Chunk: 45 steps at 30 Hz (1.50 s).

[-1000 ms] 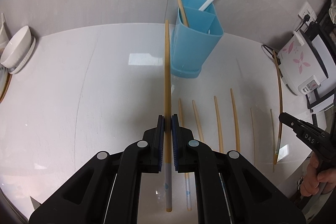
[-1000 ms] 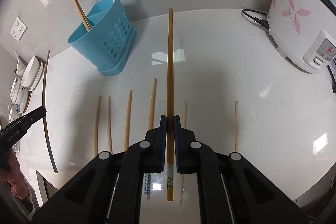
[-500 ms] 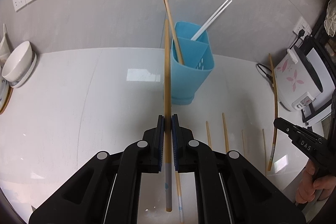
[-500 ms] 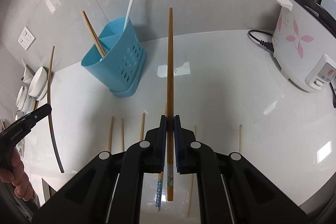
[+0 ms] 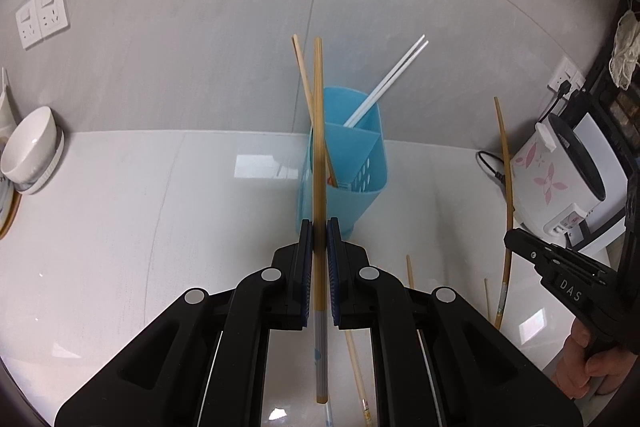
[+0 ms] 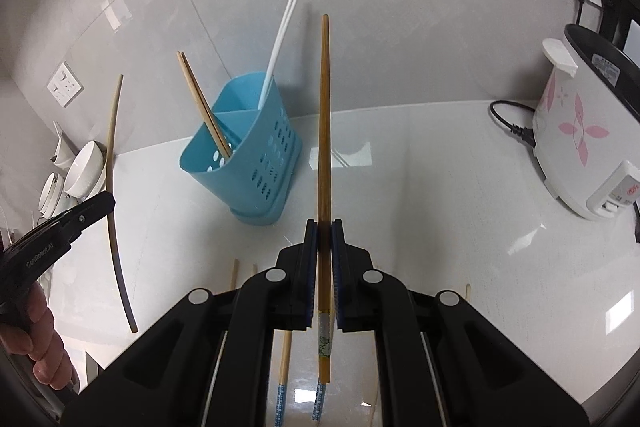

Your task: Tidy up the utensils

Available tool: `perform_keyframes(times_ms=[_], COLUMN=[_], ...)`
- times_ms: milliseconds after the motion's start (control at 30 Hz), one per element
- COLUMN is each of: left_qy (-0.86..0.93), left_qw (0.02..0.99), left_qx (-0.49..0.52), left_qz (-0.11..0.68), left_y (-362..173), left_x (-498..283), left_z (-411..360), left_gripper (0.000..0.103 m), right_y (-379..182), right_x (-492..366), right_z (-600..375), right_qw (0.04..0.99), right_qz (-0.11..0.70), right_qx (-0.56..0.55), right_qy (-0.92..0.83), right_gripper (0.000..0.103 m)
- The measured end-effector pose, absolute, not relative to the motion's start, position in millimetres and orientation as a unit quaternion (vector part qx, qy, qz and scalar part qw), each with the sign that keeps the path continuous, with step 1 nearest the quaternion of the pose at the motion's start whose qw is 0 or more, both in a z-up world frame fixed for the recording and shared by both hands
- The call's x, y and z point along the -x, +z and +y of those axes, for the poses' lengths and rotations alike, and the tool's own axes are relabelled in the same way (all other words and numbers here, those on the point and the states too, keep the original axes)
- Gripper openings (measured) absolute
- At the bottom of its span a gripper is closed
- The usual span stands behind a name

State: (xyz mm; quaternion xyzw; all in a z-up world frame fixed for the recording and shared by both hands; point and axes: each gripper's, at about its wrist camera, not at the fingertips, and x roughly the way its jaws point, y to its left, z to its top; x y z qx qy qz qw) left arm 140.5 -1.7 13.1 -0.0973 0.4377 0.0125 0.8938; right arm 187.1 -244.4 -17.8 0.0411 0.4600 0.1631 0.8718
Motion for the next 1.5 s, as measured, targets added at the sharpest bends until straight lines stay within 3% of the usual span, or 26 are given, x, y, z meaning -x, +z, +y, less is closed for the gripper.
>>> perform_keyframes(times_ms=[900, 1500], left_qy=[-0.011, -0.016], left_qw=[0.942, 0.958], left_qx=[0.129, 0.129], left_qz=[0.311, 0.257], left_y=[60, 17], left_x=[-211, -250], left_z=[-3, -15], left_gripper=[0.007, 0.007], right_y=[14, 0], right_x=[-241, -263], right_z=[-225, -218], right_qw=[0.888, 0.888], right_qz=[0.415, 0.408], right_qx=[-0.051, -0.070], right_qy=[0.192, 0.199], right_gripper=[0.006, 0.006])
